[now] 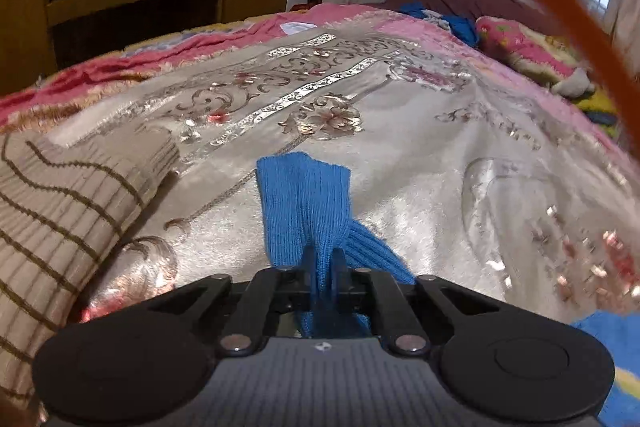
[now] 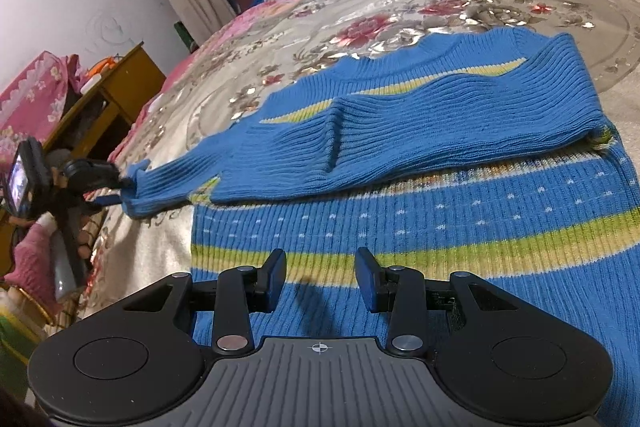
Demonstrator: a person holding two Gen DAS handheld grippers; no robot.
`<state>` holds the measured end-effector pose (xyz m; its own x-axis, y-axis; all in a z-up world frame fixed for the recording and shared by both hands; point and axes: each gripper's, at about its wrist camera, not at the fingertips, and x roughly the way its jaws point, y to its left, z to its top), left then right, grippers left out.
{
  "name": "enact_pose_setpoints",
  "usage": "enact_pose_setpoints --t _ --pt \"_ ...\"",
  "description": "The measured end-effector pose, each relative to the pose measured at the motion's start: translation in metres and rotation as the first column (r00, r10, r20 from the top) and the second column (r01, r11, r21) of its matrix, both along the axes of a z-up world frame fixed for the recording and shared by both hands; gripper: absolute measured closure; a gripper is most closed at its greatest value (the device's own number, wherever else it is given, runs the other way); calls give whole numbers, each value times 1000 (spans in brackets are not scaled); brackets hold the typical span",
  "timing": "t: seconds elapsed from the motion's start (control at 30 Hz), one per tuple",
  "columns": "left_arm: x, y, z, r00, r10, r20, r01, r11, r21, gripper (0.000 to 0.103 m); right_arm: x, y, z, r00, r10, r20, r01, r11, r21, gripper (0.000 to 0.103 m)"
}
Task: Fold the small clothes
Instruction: 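Carry the held sleeve across the sweater body with the left gripper and release, then grasp the sweater side edge with the right gripper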
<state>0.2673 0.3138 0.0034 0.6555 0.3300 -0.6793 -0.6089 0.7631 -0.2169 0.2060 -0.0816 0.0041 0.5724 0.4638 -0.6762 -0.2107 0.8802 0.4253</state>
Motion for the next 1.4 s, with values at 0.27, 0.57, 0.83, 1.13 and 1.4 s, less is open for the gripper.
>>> enact_pose_setpoints --t 0.27,0.57,0.83,1.13,1.4 --pt "-16 -39 50 936 -217 277 271 947 -173 91 -3 -10 6 1000 -26 9 26 999 26 65" --pt "-54 -203 50 625 -736 259 766 642 -26 84 -14 -33 9 997 -80 9 80 997 -4 65" --pt "-85 -198 -11 690 -715 115 724 685 -78 72 -17 -63 7 990 -136 -19 137 990 23 65" --pt "-115 -177 -17 708 -698 104 702 712 1 66 -3 -81 1 968 -244 -55 248 965 86 60" --pt "-115 -168 -21 714 -691 114 697 717 -10 63 14 -70 -7 969 -247 -17 247 967 61 54"
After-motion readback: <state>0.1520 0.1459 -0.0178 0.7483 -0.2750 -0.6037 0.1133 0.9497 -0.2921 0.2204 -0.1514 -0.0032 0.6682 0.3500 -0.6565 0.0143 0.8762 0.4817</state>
